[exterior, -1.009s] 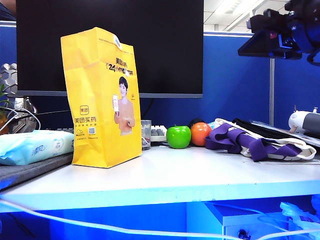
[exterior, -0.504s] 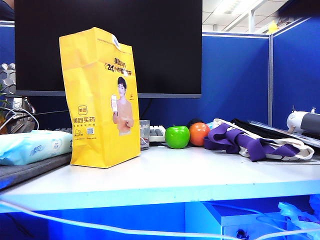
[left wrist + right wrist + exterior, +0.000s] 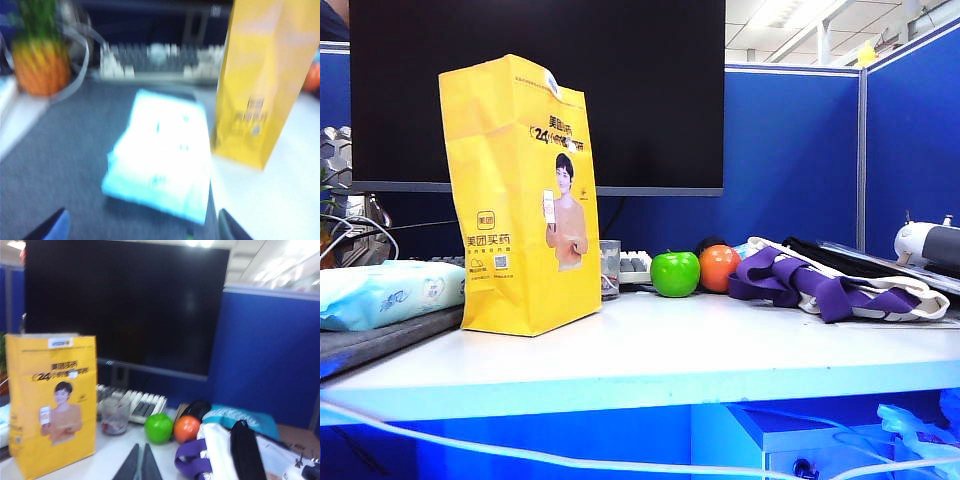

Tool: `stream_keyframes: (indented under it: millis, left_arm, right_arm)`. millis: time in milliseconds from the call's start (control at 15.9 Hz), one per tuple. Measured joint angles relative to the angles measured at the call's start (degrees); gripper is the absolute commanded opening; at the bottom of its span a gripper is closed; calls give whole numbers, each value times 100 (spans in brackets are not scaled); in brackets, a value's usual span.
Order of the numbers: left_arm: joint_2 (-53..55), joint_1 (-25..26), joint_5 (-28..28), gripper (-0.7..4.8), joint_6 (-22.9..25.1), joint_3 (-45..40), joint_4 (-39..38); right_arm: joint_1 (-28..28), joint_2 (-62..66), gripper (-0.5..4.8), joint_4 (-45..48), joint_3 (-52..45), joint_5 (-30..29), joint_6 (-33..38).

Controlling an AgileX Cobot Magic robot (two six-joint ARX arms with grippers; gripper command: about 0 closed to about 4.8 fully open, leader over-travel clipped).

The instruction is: Pick up the Rubik's Cube and throw it into the yellow paper bag.

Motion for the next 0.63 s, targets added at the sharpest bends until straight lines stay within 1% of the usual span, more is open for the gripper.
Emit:
stream_keyframes:
  millis: [126,189,315,378,504,630]
  left_arm:
    - [0,-13,-2,394,0,-105,39]
    - [0,-61,-15,394,0,-181,125]
    - [0,-125,-7,394,0,-400,389]
    - [0,-125,-9,394,0,-562,579]
    - [0,-125,-9,394,0,-640,717]
    - [-2,-125,-9,394,-2,-824,1093]
  right_arm:
    - [-66,-269,-1,382,-638,-2,-2]
    - [-68,-389,-1,310,-822,-2,-2]
    - [-66,-514,-1,-181,-1180,-7,-4]
    - [-66,-511,-1,-612,-1300,-4,-2]
    - [-66,-514,-1,-1362,-1355,-4,-2]
    - [-63,-503,-1,-1875,-1440,15,-4]
